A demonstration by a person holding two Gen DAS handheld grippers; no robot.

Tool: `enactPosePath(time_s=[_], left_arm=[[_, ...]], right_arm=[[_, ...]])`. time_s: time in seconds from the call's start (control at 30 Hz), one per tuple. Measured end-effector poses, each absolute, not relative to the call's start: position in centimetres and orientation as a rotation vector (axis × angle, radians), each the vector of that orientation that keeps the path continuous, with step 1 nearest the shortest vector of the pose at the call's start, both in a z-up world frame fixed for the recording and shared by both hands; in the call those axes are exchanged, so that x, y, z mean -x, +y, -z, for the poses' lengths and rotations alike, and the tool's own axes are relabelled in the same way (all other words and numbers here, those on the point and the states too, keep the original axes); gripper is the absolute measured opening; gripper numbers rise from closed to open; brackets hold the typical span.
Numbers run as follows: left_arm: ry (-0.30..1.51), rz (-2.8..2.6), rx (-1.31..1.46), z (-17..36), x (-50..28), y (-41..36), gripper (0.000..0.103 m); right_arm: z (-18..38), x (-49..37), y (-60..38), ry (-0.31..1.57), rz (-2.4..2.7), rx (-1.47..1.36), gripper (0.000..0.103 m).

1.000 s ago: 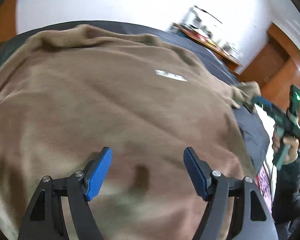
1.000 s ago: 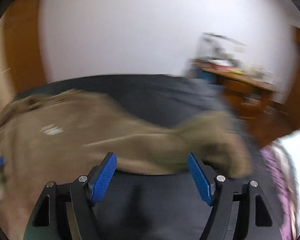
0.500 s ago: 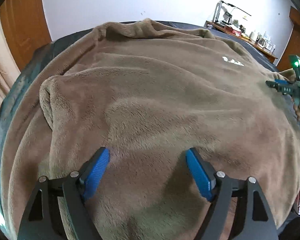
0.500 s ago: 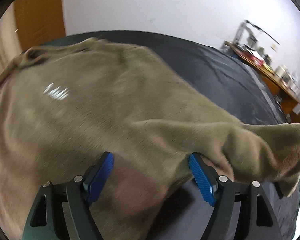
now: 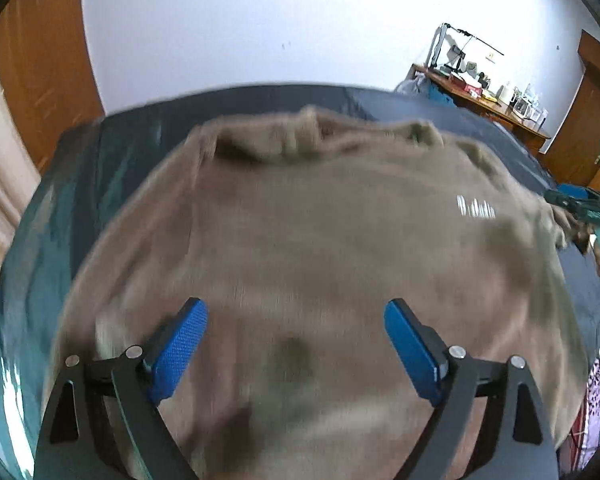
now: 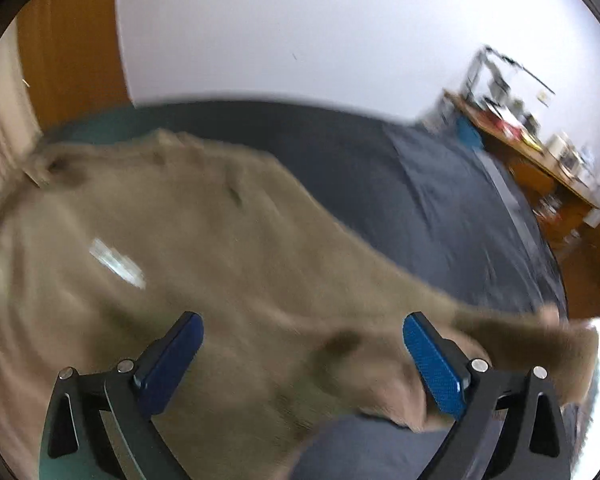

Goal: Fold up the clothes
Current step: 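Grasp the fleece hem with both grippers and fold it over the body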

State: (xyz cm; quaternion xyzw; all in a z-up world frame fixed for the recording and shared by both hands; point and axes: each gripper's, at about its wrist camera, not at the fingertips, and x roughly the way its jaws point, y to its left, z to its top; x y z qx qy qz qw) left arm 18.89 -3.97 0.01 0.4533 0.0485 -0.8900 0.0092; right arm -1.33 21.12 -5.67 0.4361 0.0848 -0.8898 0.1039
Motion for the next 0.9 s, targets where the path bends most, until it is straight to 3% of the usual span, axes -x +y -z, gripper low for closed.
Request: enactPosePath(time_s=[0.13, 0.33, 0.43, 0.63, 0.9], left_arm=[[0.091, 2.715, -1.462, 1.1, -11.7, -3.7, 0.093], [0.106, 2.497, -1.492, 5.2, -3.4, -6.9, 0.093], [0.225, 2.456, -1.470, 6.0, -1.3, -9.0, 0.096], [0.297, 2.340, -1.439, 6.4, 2.3, -10.7, 0.102], [0.364, 2.279, -1.412, 6.6, 5.5, -13.6, 0.103]], right_arm=[[5.0, 3.7, 17.6, 0.135, 2.548, -1.321, 0.102], [8.4, 7.7, 12.4, 0.167, 2.459, -1.439, 0.102], [11.3, 10.0, 11.1, 0.299, 2.510, -1.532, 0.102], [12.3, 14.8, 11.3, 0.192, 2.565, -1.511, 0.103], [12.2, 19.2, 8.7, 0.206, 2.590, -1.396, 0.103]])
